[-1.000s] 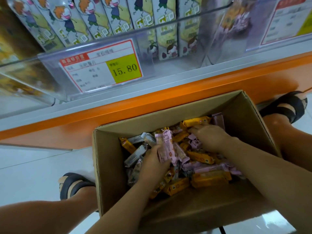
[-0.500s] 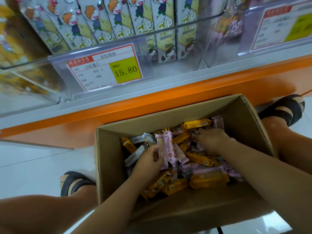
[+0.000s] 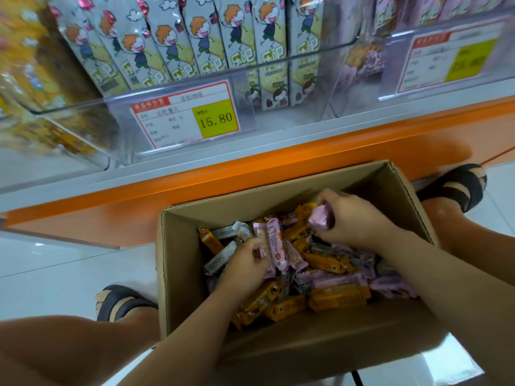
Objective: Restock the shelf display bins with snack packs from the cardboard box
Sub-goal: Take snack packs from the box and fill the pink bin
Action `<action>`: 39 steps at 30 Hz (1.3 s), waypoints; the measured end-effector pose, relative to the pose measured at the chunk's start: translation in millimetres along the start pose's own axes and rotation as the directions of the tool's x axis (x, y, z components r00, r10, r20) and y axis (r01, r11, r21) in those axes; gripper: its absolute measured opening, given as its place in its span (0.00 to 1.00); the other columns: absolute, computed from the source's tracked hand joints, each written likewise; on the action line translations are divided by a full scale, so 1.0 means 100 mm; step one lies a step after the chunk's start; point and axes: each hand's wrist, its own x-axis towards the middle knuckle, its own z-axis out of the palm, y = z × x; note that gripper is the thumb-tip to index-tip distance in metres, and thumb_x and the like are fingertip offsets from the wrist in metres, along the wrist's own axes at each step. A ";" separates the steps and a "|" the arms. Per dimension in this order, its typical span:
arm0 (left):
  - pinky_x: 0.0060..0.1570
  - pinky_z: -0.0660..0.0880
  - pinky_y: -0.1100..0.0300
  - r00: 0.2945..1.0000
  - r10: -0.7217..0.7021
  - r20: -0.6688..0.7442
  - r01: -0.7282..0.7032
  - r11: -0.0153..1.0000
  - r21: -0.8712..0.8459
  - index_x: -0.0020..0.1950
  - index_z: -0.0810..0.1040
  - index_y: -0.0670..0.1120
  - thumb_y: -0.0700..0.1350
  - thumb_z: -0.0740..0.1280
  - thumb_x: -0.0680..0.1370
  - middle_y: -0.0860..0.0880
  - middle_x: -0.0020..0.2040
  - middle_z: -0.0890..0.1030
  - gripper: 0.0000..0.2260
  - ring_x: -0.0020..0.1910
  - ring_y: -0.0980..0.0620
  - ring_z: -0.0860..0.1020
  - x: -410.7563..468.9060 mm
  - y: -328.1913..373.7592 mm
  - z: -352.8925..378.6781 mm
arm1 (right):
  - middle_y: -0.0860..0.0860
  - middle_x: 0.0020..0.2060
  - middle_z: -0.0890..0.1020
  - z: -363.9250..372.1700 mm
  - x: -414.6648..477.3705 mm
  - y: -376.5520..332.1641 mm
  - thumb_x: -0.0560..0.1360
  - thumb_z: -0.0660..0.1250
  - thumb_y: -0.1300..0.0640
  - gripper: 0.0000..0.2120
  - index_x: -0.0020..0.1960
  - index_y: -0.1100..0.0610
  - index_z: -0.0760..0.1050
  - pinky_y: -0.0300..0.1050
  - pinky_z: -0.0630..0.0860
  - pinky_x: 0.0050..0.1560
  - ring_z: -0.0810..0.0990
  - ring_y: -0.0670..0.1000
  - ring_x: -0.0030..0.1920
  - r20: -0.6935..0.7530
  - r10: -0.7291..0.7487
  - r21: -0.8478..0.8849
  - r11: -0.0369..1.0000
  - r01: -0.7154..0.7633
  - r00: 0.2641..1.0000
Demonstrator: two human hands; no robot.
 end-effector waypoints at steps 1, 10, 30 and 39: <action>0.45 0.66 0.67 1.000 -0.006 -0.004 0.006 1.000 -0.016 0.68 0.70 0.51 0.44 0.63 0.80 0.53 0.68 0.71 0.16 0.55 0.61 0.70 0.01 -0.01 0.00 | 0.46 0.44 0.77 0.02 -0.01 -0.11 0.70 0.74 0.49 0.20 0.55 0.50 0.67 0.39 0.76 0.37 0.77 0.45 0.41 -0.043 -0.001 0.109 0.994 0.005 0.999; 0.53 0.68 0.60 0.986 -0.151 -0.072 0.132 0.967 -0.219 0.67 0.72 0.48 0.42 0.60 0.81 0.51 0.59 0.75 0.14 0.55 0.55 0.72 0.07 -0.12 -0.12 | 0.44 0.52 0.73 0.71 -0.14 -0.33 0.64 0.78 0.45 0.26 0.55 0.51 0.70 0.35 0.72 0.49 0.73 0.47 0.53 0.091 -0.030 0.414 0.910 -0.010 0.995; 0.63 0.71 0.54 0.968 -0.174 0.180 0.058 0.855 0.516 0.71 0.68 0.49 0.54 0.66 0.77 0.46 0.69 0.70 0.24 0.65 0.47 0.71 -0.03 -0.40 -0.22 | 0.57 0.52 0.74 0.51 0.06 -0.65 0.68 0.59 0.26 0.35 0.62 0.52 0.67 0.45 0.75 0.38 0.77 0.52 0.45 0.086 0.184 -0.217 0.963 -0.162 0.979; 0.65 0.69 0.53 0.974 -0.134 0.182 0.023 0.860 0.509 0.73 0.65 0.53 0.56 0.68 0.76 0.45 0.71 0.64 0.28 0.67 0.46 0.69 -0.02 -0.47 -0.21 | 0.52 0.70 0.65 0.68 0.05 -0.41 0.73 0.71 0.48 0.32 0.73 0.50 0.62 0.53 0.70 0.64 0.67 0.57 0.68 -0.010 0.142 0.189 0.972 -0.137 0.990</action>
